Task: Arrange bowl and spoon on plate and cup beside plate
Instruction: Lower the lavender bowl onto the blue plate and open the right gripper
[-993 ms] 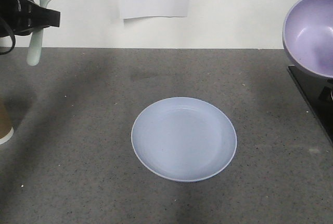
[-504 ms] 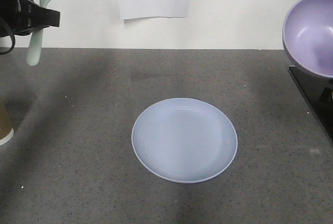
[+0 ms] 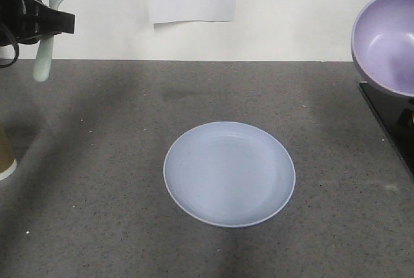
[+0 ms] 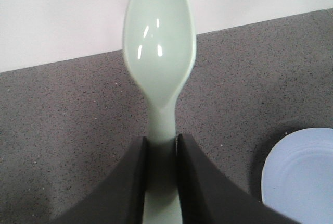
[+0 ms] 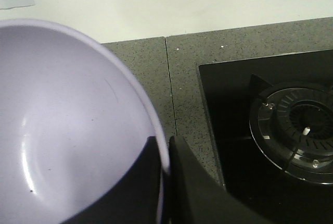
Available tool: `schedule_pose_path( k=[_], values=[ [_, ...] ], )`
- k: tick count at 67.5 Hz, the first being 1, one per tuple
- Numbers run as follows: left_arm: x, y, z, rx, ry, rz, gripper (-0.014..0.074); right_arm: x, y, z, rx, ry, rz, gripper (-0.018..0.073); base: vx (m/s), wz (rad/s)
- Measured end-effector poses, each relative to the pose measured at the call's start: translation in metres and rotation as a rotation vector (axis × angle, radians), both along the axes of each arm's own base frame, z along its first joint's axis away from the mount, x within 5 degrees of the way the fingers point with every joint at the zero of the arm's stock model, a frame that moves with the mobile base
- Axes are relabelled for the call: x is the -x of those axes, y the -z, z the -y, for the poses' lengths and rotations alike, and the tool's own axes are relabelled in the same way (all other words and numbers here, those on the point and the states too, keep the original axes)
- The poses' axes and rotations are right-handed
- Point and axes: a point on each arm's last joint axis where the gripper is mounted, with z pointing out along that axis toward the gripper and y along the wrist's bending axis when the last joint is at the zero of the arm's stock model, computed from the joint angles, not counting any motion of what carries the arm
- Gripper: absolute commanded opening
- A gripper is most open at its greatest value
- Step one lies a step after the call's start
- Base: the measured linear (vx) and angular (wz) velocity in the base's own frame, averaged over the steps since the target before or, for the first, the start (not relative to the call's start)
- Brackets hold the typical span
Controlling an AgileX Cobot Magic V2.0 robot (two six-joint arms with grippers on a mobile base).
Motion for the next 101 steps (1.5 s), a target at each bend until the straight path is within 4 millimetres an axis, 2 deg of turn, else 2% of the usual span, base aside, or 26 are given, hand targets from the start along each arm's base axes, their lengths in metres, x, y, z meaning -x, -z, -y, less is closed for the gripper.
schedule_pose_path(
  k=[29,61,73,89,101],
  values=[
    [0.000,0.000,0.000,0.000,0.000,0.000,-0.0006,0.000,0.000,0.000,0.000,0.000,0.001,-0.0003,0.00,0.00],
    [0.000,0.000,0.000,0.001,0.000,0.005,-0.0006,-0.006,-0.008,-0.001,-0.009,-0.006,0.107,-0.0003,0.00,0.00],
    [-0.002,0.000,0.000,0.002,-0.001,0.007,-0.0006,-0.015,-0.008,-0.006,-0.103,-0.019,0.147,-0.0001,0.00,0.00],
    [-0.004,-0.001,0.001,0.008,-0.002,0.034,-0.0006,-0.038,0.014,-0.017,-0.175,-0.122,0.044,0.0025,0.00,0.00],
    [-0.004,-0.001,0.001,0.008,-0.003,0.037,-0.0006,-0.064,0.047,-0.048,-0.143,-0.280,-0.102,0.0052,0.00,0.00]
  ],
)
